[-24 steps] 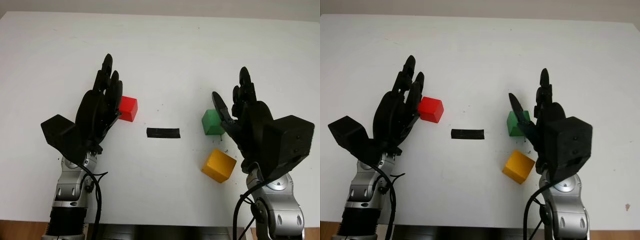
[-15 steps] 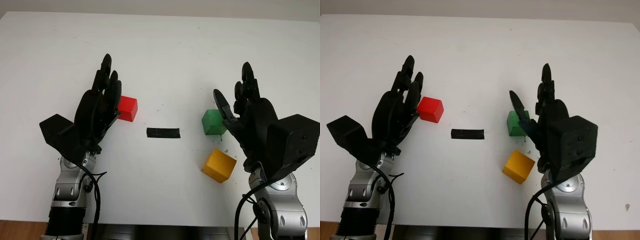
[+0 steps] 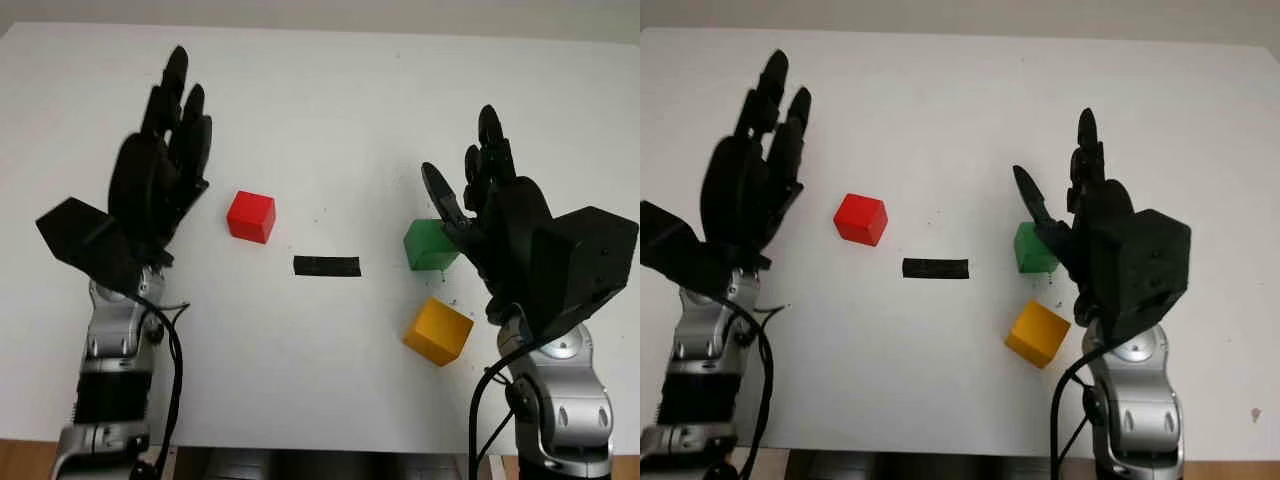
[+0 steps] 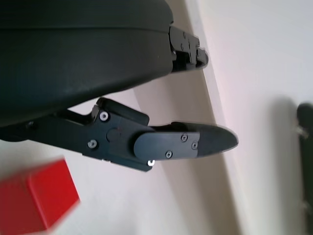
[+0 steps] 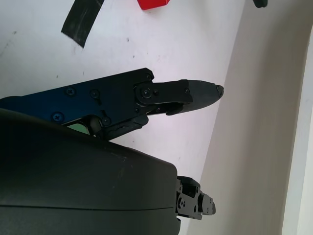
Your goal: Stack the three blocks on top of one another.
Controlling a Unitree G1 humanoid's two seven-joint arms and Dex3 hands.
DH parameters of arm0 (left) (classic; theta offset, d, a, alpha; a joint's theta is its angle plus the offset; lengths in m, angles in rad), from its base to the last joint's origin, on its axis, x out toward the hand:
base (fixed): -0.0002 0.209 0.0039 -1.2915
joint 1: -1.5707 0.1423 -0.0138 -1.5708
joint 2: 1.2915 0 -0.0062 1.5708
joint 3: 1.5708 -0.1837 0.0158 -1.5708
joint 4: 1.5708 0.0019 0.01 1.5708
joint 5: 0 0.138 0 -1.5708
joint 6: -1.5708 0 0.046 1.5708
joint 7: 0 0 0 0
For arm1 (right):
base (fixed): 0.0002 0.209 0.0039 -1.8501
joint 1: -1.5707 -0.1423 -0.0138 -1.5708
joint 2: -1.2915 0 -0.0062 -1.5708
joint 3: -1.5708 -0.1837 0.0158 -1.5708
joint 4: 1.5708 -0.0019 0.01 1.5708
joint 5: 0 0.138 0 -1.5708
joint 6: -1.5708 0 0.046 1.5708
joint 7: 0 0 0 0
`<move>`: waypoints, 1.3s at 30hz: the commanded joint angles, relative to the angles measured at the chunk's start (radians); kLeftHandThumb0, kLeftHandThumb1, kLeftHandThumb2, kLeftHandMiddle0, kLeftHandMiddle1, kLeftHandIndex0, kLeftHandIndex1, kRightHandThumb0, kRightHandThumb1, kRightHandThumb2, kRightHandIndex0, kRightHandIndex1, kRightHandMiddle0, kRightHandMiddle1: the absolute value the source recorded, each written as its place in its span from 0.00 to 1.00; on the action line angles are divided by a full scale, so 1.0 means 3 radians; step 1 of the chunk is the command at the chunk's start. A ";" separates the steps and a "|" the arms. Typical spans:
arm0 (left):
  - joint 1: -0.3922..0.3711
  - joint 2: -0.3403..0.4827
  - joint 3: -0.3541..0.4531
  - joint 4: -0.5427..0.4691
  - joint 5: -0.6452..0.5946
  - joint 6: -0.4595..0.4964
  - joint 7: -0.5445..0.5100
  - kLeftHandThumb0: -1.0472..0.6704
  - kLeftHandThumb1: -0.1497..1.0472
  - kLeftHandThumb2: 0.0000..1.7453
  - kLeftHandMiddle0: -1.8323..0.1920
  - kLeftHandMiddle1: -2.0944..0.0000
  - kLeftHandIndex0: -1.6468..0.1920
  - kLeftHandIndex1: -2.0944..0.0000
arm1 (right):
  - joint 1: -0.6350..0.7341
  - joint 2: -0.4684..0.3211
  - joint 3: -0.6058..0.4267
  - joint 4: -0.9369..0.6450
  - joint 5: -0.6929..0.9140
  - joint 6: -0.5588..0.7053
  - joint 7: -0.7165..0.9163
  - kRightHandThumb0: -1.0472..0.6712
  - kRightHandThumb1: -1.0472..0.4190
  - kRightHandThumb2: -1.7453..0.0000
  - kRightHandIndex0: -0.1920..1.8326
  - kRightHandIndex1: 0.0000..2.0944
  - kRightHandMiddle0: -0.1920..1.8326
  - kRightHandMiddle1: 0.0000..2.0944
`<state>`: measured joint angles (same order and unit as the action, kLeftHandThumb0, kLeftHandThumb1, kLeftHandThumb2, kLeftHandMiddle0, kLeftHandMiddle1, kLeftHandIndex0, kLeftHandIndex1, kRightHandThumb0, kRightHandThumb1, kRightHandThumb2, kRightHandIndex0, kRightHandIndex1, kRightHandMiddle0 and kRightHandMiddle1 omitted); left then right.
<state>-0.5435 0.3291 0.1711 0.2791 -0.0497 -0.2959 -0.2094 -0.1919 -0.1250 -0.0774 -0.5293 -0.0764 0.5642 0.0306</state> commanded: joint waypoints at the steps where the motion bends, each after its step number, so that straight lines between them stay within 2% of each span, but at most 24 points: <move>1: -0.0179 0.0298 -0.0070 0.0217 0.0210 -0.0095 -0.0089 0.22 1.00 0.12 0.79 0.94 0.74 0.86 | 0.0002 -0.0147 -0.0076 -0.0019 -0.0020 -0.0068 0.0049 0.28 0.00 0.83 0.04 0.03 0.04 0.03; 5: -0.0364 0.0663 -0.0199 0.0395 0.0428 -0.0106 -0.0374 0.19 0.95 0.04 0.84 0.97 0.72 0.87 | -0.0053 -0.0260 -0.0237 -0.0135 0.0083 0.0168 0.0143 0.30 0.00 0.84 0.04 0.03 0.04 0.03; 9: -0.0513 0.1003 -0.0398 0.0526 0.0613 -0.0281 -0.0764 0.19 0.91 0.03 0.86 0.98 0.68 0.92 | -0.0130 -0.0299 -0.0398 -0.0198 0.0251 0.0382 0.0199 0.30 0.00 0.85 0.03 0.02 0.04 0.03; 12: -0.0648 0.1236 -0.0654 0.0549 0.0946 -0.0367 -0.0997 0.18 0.91 0.03 0.90 0.99 0.68 0.95 | -0.0149 -0.0305 -0.0430 -0.0224 0.0310 0.0457 0.0193 0.30 0.00 0.85 0.02 0.02 0.03 0.02; 20: -0.0958 0.1450 -0.1077 0.0588 0.1444 -0.0266 -0.1404 0.13 0.89 0.03 0.93 0.98 0.70 0.97 | -0.0138 -0.0278 -0.0303 -0.0260 0.0263 0.0512 0.0079 0.29 0.00 0.83 0.01 0.02 0.03 0.02; 29: -0.0880 0.1513 -0.1169 0.0376 0.1638 -0.0264 -0.1418 0.13 0.84 0.02 0.92 0.97 0.67 0.97 | -0.0126 -0.0260 -0.0220 -0.0277 0.0269 0.0532 0.0024 0.30 0.00 0.80 0.01 0.02 0.02 0.02; 35: -0.0686 0.1510 -0.1174 0.0202 0.1883 -0.0359 -0.1011 0.14 0.83 0.03 0.90 0.97 0.65 0.96 | -0.0119 -0.0240 -0.0221 -0.0283 0.0313 0.0547 0.0032 0.31 0.00 0.79 0.00 0.01 0.00 0.02; 39: -0.0611 0.1480 -0.1188 0.0156 0.1961 -0.0346 -0.0876 0.14 0.83 0.03 0.89 0.97 0.62 0.96 | -0.0114 -0.0245 -0.0207 -0.0280 0.0298 0.0550 0.0027 0.30 0.00 0.79 0.00 0.02 0.01 0.02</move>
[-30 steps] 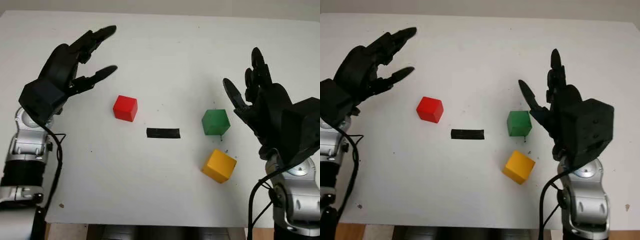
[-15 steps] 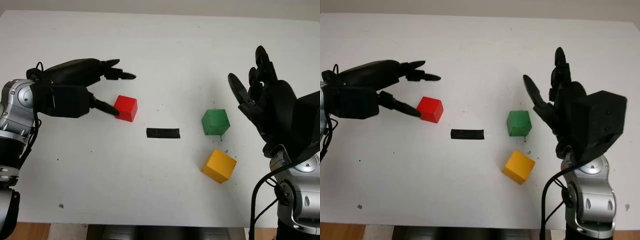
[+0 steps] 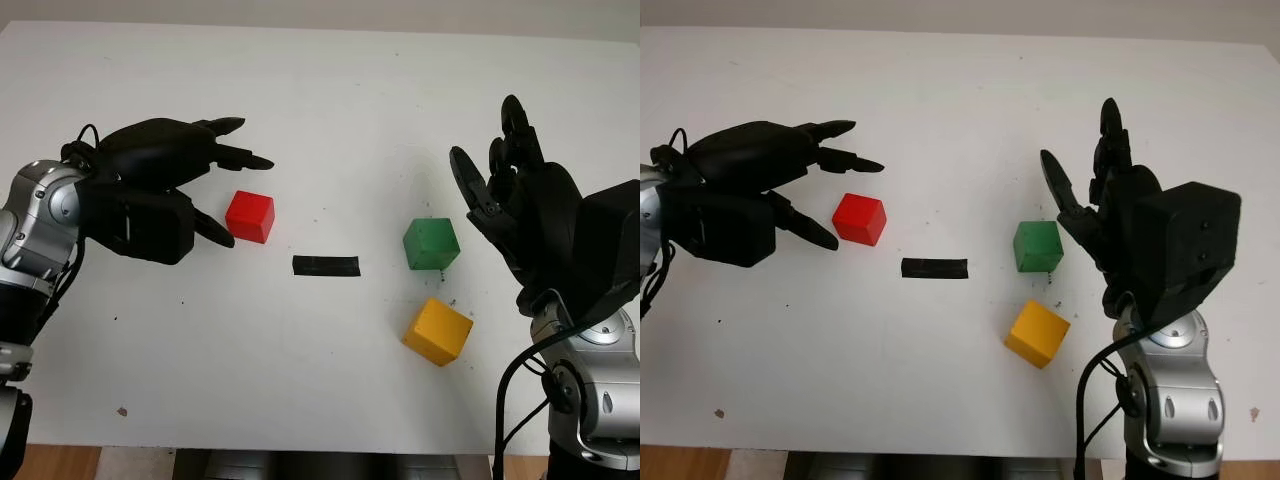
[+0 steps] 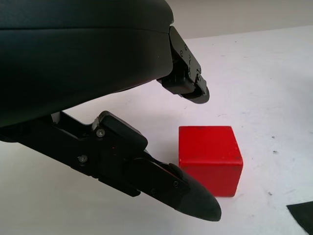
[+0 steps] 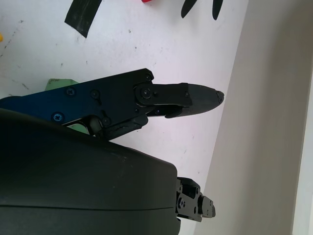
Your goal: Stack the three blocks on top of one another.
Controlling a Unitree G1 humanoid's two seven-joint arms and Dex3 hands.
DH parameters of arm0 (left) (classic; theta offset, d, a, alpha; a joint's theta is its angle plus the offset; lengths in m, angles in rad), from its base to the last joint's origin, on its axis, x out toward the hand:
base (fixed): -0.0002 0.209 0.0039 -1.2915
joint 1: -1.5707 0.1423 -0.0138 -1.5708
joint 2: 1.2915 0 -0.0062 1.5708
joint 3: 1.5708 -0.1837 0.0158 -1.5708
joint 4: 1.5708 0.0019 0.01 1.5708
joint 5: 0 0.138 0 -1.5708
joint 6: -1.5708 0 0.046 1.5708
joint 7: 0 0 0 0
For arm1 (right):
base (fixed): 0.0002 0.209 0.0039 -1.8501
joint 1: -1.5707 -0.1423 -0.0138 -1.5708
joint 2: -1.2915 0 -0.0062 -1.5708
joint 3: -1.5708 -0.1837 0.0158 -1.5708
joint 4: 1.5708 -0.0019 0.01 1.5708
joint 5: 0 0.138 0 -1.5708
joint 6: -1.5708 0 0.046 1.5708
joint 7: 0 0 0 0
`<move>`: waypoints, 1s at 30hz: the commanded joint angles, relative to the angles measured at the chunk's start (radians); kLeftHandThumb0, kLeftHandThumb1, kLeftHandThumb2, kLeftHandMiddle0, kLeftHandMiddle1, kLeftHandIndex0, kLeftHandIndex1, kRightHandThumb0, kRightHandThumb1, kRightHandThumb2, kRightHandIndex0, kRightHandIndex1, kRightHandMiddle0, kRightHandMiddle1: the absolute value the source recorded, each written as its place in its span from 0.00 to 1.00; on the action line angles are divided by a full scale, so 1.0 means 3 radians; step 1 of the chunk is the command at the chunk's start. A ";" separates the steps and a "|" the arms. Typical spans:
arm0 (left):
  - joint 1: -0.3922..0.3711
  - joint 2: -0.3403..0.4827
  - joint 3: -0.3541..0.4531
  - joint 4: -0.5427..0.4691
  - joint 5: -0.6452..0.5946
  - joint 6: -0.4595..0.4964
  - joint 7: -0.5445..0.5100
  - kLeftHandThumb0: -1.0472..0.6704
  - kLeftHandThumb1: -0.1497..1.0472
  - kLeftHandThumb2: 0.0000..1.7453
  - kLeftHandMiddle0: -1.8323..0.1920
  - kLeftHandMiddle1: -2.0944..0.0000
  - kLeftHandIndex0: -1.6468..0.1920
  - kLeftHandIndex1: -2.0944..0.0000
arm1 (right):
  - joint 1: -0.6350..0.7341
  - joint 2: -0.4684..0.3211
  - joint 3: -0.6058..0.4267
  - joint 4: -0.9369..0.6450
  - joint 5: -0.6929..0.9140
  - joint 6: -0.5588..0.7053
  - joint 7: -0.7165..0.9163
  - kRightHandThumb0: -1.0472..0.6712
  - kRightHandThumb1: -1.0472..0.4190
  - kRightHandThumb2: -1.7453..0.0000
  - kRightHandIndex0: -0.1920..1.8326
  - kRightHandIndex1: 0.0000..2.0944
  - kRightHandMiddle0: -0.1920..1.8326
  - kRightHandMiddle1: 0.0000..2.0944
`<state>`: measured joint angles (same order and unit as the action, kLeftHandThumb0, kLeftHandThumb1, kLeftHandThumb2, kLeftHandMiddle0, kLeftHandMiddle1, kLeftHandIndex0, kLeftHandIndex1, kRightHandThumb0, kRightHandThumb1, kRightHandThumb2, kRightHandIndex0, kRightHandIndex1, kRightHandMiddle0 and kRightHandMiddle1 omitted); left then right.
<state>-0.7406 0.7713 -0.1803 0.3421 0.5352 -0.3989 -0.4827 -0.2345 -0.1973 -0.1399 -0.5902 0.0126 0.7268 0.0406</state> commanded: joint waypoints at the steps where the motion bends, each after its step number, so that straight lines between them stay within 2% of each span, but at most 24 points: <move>1: 0.0059 -0.0006 -0.0021 -0.0061 0.0016 0.0006 0.0049 0.14 0.83 0.03 0.89 0.97 0.62 0.95 | 0.0029 0.0002 -0.0001 -0.0076 0.0005 0.0005 -0.0008 0.30 0.00 0.79 0.00 0.02 0.00 0.02; 12: 0.0160 -0.0035 -0.0169 -0.0066 0.0334 -0.0038 0.0350 0.14 0.85 0.03 0.85 0.97 0.55 0.91 | 0.0069 0.0015 -0.0016 -0.0116 0.0023 -0.0021 -0.0016 0.31 0.00 0.79 0.00 0.00 0.00 0.01; 13: 0.0167 -0.0036 -0.0182 -0.0057 0.0363 -0.0054 0.0390 0.14 0.85 0.03 0.85 0.97 0.58 0.85 | 0.0068 0.0017 -0.0017 -0.0115 0.0027 -0.0025 -0.0015 0.32 0.00 0.79 0.00 0.00 0.00 0.01; 15: 0.0178 -0.0041 -0.0198 -0.0047 0.0401 -0.0073 0.0445 0.13 0.86 0.03 0.84 0.97 0.70 0.63 | 0.0072 0.0012 -0.0007 -0.0111 0.0017 -0.0045 -0.0016 0.32 0.00 0.79 0.00 0.00 0.00 0.01; 16: 0.0183 -0.0042 -0.0206 -0.0052 0.0419 -0.0067 0.0455 0.14 0.86 0.03 0.84 0.97 0.71 0.59 | 0.0074 0.0011 -0.0004 -0.0103 0.0015 -0.0067 -0.0014 0.32 0.00 0.79 0.00 0.00 0.00 0.01; 22: 0.0192 -0.0055 -0.0258 -0.0041 0.0506 -0.0054 0.0491 0.15 0.86 0.03 0.81 0.97 0.73 0.48 | 0.0085 0.0006 0.0028 -0.0070 -0.0040 -0.0148 -0.0030 0.32 0.00 0.79 0.00 0.00 0.00 0.01; 26: 0.0193 -0.0078 -0.0264 -0.0028 0.0505 -0.0031 0.0483 0.18 0.88 0.04 0.79 0.97 0.71 0.47 | 0.0076 0.0011 0.0024 -0.0036 -0.0037 -0.0185 -0.0030 0.31 0.00 0.79 0.00 0.01 0.00 0.02; 30: 0.0206 -0.0095 -0.0241 0.0042 0.0461 -0.0144 0.0611 0.21 0.92 0.04 0.77 0.96 0.68 0.45 | 0.0078 0.0013 0.0022 -0.0010 -0.0038 -0.0234 -0.0033 0.31 0.00 0.80 0.00 0.01 0.00 0.02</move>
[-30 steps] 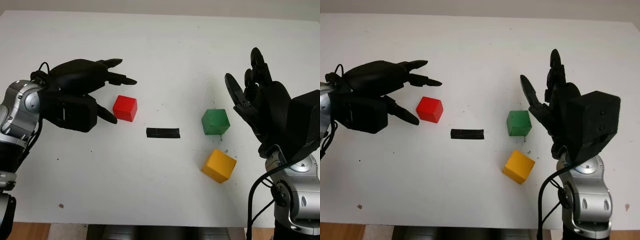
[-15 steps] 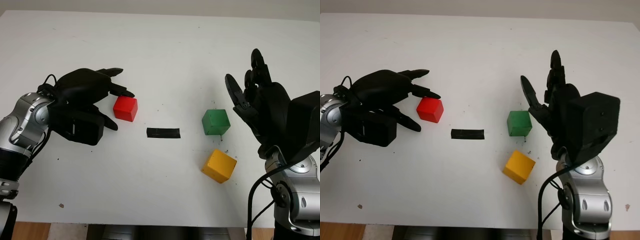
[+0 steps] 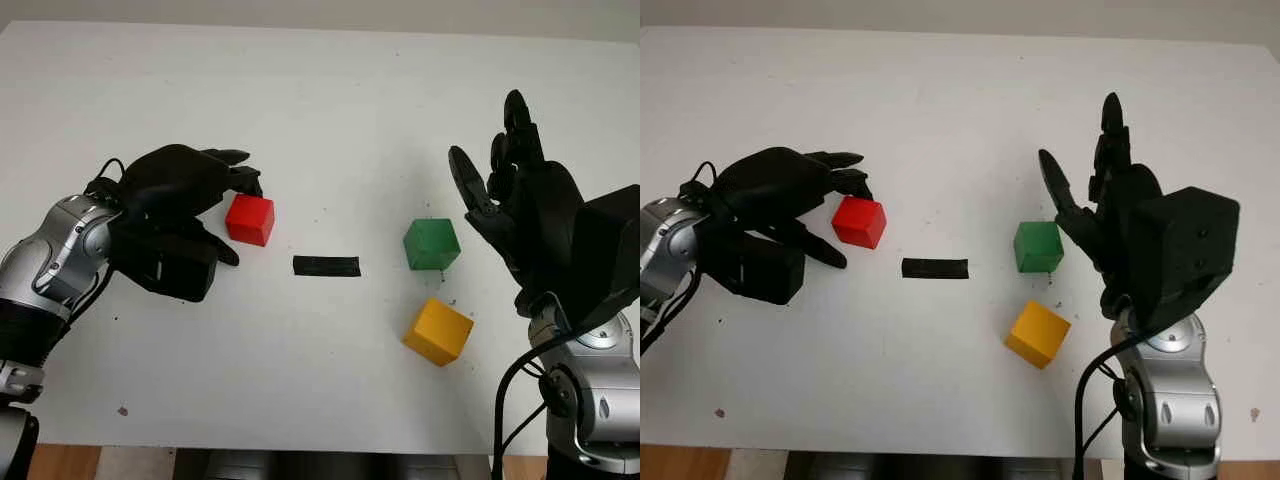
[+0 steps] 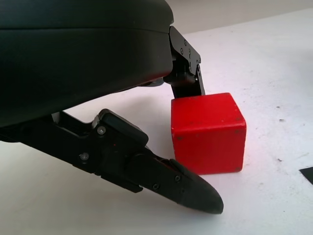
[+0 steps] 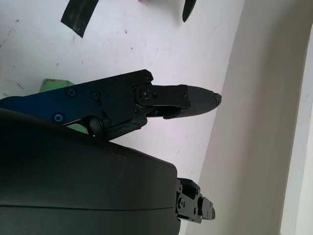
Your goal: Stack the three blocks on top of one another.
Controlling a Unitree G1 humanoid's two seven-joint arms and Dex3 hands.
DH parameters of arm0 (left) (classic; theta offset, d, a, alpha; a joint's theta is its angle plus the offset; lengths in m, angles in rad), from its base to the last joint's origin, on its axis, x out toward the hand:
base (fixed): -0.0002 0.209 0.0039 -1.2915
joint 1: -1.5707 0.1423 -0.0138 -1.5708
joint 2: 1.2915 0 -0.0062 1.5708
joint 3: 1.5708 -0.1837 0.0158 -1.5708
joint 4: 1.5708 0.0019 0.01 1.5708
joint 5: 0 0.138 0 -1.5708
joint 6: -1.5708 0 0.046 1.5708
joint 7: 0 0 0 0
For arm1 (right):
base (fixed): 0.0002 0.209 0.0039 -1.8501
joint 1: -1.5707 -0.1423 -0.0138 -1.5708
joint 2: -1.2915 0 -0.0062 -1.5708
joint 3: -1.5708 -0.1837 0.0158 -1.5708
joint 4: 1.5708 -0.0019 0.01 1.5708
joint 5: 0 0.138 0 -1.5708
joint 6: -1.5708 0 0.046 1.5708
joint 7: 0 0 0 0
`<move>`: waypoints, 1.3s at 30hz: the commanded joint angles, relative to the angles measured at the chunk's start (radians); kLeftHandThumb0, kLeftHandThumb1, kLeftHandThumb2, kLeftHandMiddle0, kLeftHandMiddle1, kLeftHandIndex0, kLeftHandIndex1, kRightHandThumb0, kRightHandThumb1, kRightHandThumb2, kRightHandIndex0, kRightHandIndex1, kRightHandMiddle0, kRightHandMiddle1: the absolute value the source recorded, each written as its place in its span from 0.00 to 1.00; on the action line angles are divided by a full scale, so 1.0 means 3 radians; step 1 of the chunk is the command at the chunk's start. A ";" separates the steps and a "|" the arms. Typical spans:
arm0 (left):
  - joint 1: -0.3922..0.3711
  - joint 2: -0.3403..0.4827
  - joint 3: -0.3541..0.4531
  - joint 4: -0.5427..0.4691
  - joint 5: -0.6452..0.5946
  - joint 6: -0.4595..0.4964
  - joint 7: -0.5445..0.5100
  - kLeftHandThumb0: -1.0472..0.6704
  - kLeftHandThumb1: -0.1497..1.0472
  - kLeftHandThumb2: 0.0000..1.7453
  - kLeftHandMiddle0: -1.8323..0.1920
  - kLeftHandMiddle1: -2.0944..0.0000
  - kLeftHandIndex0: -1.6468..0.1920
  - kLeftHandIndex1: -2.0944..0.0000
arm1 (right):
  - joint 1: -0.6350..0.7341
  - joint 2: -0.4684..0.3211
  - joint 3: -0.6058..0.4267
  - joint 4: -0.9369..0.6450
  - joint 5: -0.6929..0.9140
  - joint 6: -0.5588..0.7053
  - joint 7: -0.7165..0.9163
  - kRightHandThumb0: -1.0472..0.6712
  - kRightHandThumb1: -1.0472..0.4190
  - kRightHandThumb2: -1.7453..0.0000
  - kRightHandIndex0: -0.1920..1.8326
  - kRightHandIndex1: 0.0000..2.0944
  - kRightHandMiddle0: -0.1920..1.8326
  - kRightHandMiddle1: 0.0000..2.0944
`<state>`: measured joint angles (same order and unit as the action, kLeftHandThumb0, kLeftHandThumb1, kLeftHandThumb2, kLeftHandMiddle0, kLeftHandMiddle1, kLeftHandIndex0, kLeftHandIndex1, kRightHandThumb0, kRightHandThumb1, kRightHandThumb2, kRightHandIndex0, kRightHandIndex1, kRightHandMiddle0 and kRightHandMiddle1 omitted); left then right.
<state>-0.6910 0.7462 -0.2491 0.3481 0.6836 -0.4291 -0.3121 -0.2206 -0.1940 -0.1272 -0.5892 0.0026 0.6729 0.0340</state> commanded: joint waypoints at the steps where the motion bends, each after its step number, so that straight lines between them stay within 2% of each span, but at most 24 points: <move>1: 0.0044 -0.0017 -0.0007 0.0040 -0.0050 -0.0062 0.0062 0.22 0.94 0.04 0.76 0.96 0.68 0.43 | 0.0036 -0.0001 -0.0017 -0.0022 -0.0010 -0.0046 -0.0013 0.31 0.00 0.80 0.00 0.01 0.00 0.02; 5: 0.0037 -0.0039 0.0000 0.0110 -0.0111 -0.0132 0.0104 0.27 0.99 0.04 0.75 0.97 0.70 0.35 | 0.0042 0.0011 -0.0016 -0.0048 -0.0019 -0.0008 -0.0033 0.32 0.00 0.80 0.01 0.01 0.01 0.02; 9: 0.0028 -0.0056 0.0008 0.0190 -0.0196 -0.0234 0.0150 0.29 1.00 0.08 0.74 0.97 0.73 0.32 | 0.0055 0.0007 -0.0009 -0.0054 -0.0017 -0.0017 -0.0036 0.33 0.00 0.81 0.00 0.01 0.01 0.02; 15: 0.0021 -0.0081 0.0032 0.0318 -0.0325 -0.0385 0.0231 0.30 1.00 0.12 0.73 0.97 0.73 0.35 | 0.0070 0.0001 0.0015 -0.0048 -0.0046 -0.0043 -0.0043 0.34 0.00 0.81 0.01 0.02 0.01 0.03; 21: 0.0025 -0.0156 0.0112 0.0457 -0.0725 -0.0536 0.0136 0.31 1.00 0.11 0.73 0.97 0.70 0.39 | 0.0073 0.0011 0.0027 -0.0043 -0.0054 -0.0034 -0.0047 0.34 0.00 0.81 0.00 0.02 0.01 0.02; 25: 0.0028 -0.0186 0.0157 0.0381 -0.1007 -0.0511 -0.0082 0.32 1.00 0.09 0.73 0.97 0.68 0.40 | 0.0077 -0.0011 0.0049 -0.0034 -0.0100 -0.0055 -0.0043 0.34 0.00 0.81 0.01 0.02 0.01 0.03; 30: 0.0021 -0.0219 0.0138 0.0231 -0.1156 -0.0462 -0.0321 0.32 1.00 0.07 0.74 0.98 0.67 0.36 | 0.0061 -0.0014 0.0070 -0.0014 -0.0129 -0.0055 -0.0021 0.34 0.00 0.81 0.01 0.02 0.01 0.02; 32: 0.0025 -0.0261 0.0131 0.0177 -0.1206 -0.0452 -0.0386 0.32 1.00 0.07 0.75 0.98 0.66 0.37 | 0.0058 -0.0014 0.0078 -0.0002 -0.0130 -0.0075 -0.0011 0.34 0.00 0.81 0.00 0.02 0.01 0.02; 36: 0.0009 -0.0339 0.0060 0.0082 -0.0993 -0.0514 -0.0308 0.29 1.00 0.08 0.74 0.97 0.67 0.35 | 0.0062 -0.0028 0.0091 -0.0002 -0.0152 -0.0092 -0.0004 0.33 0.00 0.81 0.00 0.02 0.01 0.03; 39: -0.0021 -0.0420 -0.0003 0.0013 -0.0892 -0.0444 -0.0361 0.30 1.00 0.07 0.73 0.97 0.67 0.30 | 0.0062 -0.0040 0.0096 0.0001 -0.0166 -0.0115 0.0014 0.34 0.00 0.80 0.01 0.02 0.01 0.03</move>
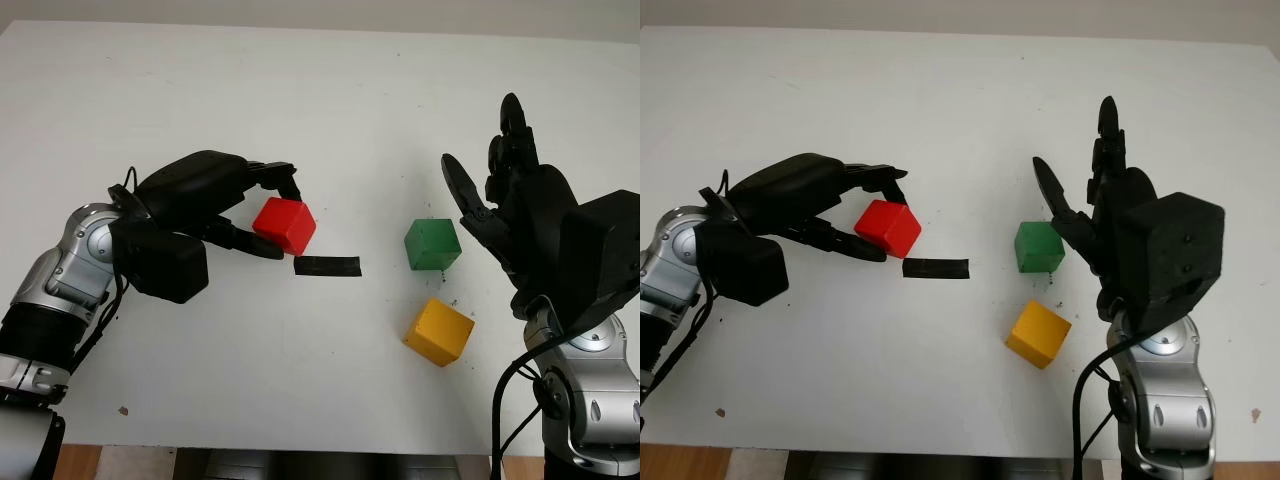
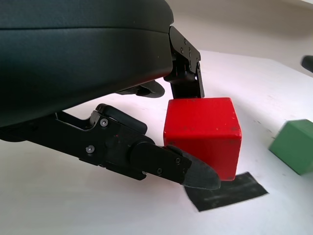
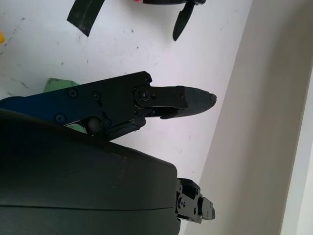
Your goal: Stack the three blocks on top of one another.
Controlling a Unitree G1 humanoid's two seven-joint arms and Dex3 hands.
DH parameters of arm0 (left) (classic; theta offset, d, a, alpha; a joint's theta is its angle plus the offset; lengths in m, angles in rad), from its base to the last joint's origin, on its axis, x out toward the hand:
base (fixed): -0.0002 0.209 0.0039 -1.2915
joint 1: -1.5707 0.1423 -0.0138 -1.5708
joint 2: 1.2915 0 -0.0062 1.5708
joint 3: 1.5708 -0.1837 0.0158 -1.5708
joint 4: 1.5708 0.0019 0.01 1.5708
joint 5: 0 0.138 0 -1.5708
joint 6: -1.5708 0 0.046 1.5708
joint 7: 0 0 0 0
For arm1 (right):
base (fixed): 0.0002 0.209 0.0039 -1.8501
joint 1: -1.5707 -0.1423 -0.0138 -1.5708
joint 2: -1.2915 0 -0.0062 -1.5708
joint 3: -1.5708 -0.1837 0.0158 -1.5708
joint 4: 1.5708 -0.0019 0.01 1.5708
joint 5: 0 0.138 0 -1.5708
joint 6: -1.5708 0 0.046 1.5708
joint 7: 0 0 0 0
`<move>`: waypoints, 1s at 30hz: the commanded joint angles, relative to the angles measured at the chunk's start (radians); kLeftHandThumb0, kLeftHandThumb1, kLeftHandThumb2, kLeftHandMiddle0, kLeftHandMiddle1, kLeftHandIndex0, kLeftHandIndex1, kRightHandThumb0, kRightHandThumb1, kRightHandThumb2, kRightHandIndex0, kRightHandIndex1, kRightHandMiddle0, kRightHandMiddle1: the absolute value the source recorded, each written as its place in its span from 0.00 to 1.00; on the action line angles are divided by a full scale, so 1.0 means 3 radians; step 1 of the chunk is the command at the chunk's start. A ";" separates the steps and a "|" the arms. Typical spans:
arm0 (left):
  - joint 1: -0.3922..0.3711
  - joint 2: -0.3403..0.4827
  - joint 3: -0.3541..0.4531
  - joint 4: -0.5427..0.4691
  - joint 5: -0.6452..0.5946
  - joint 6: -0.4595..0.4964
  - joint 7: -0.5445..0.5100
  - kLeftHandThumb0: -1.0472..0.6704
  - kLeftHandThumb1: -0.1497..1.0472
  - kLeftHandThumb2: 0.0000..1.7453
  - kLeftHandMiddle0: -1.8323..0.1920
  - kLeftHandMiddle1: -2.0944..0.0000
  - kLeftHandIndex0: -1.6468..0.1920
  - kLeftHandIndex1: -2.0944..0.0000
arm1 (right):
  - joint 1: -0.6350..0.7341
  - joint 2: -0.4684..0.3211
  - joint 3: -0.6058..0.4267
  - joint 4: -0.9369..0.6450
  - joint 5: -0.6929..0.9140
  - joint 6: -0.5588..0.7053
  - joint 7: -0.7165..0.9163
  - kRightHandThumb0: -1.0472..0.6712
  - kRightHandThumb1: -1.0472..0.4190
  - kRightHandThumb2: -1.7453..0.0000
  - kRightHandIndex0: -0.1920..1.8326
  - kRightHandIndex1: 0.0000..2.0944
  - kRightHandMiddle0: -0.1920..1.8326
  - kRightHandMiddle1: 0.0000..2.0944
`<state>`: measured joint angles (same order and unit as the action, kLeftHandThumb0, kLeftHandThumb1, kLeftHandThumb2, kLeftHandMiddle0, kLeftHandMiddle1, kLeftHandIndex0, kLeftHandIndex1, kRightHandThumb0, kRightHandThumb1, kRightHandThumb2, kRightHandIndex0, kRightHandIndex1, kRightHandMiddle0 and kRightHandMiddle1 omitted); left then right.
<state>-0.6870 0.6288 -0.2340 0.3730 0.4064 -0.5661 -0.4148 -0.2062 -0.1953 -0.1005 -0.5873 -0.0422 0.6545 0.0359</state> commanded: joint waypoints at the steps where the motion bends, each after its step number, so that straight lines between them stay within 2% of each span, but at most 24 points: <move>1: -0.0051 -0.0056 -0.0079 -0.0086 0.0076 0.0028 -0.0028 0.30 1.00 0.07 0.73 0.97 0.67 0.29 | 0.0011 -0.0030 0.0005 -0.0007 -0.0015 -0.0051 0.0010 0.34 0.00 0.80 0.00 0.02 0.01 0.03; 4: -0.0104 -0.0142 -0.0160 -0.0118 0.0224 0.0033 -0.0012 0.30 1.00 0.05 0.72 0.96 0.65 0.32 | -0.0001 -0.0030 0.0009 0.0000 -0.0026 -0.0055 0.0013 0.34 0.00 0.80 0.00 0.02 0.01 0.03; 9: -0.0134 -0.0250 -0.0279 -0.0181 0.0612 0.0086 0.0152 0.30 1.00 0.05 0.71 0.96 0.64 0.20 | 0.0008 -0.0025 0.0011 -0.0011 -0.0047 -0.0058 0.0010 0.34 0.00 0.81 0.01 0.02 0.01 0.03; 13: -0.0105 -0.0340 -0.0340 -0.0264 0.0855 0.0232 0.0291 0.31 1.00 0.05 0.69 0.93 0.63 0.22 | 0.0014 -0.0009 0.0005 -0.0024 -0.0040 -0.0059 0.0007 0.35 0.00 0.81 0.01 0.02 0.01 0.03; 14: -0.0097 -0.0355 -0.0350 -0.0278 0.0896 0.0256 0.0325 0.31 1.00 0.05 0.70 0.91 0.62 0.22 | 0.0018 -0.0012 0.0004 -0.0020 -0.0038 -0.0071 0.0012 0.34 0.00 0.81 0.01 0.02 0.01 0.03; 17: -0.0054 -0.0394 -0.0374 -0.0327 0.1013 0.0329 0.0442 0.31 1.00 0.06 0.87 0.59 0.60 0.19 | 0.0032 -0.0012 0.0004 -0.0019 -0.0035 -0.0094 0.0017 0.34 0.00 0.81 0.01 0.02 0.01 0.03; 18: -0.0038 -0.0401 -0.0382 -0.0354 0.1051 0.0360 0.0463 0.32 1.00 0.07 0.89 0.56 0.60 0.18 | 0.0035 -0.0008 0.0005 -0.0022 -0.0035 -0.0091 0.0015 0.35 0.00 0.81 0.01 0.02 0.01 0.03; 23: 0.0012 -0.0414 -0.0424 -0.0440 0.1208 0.0449 0.0569 0.32 1.00 0.09 0.92 0.50 0.60 0.21 | 0.0033 -0.0014 0.0031 -0.0026 -0.0071 -0.0079 0.0006 0.34 0.00 0.81 0.01 0.03 0.01 0.03; 30: 0.0040 -0.0417 -0.0450 -0.0461 0.1273 0.0485 0.0657 0.32 1.00 0.10 0.92 0.49 0.61 0.23 | 0.0043 -0.0006 0.0035 -0.0050 -0.0092 -0.0037 0.0004 0.34 0.00 0.82 0.01 0.03 0.01 0.03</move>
<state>-0.6865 0.5042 -0.3546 0.2459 0.7816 -0.4183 -0.2279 -0.2023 -0.1955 -0.0901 -0.5871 -0.0677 0.6421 0.0386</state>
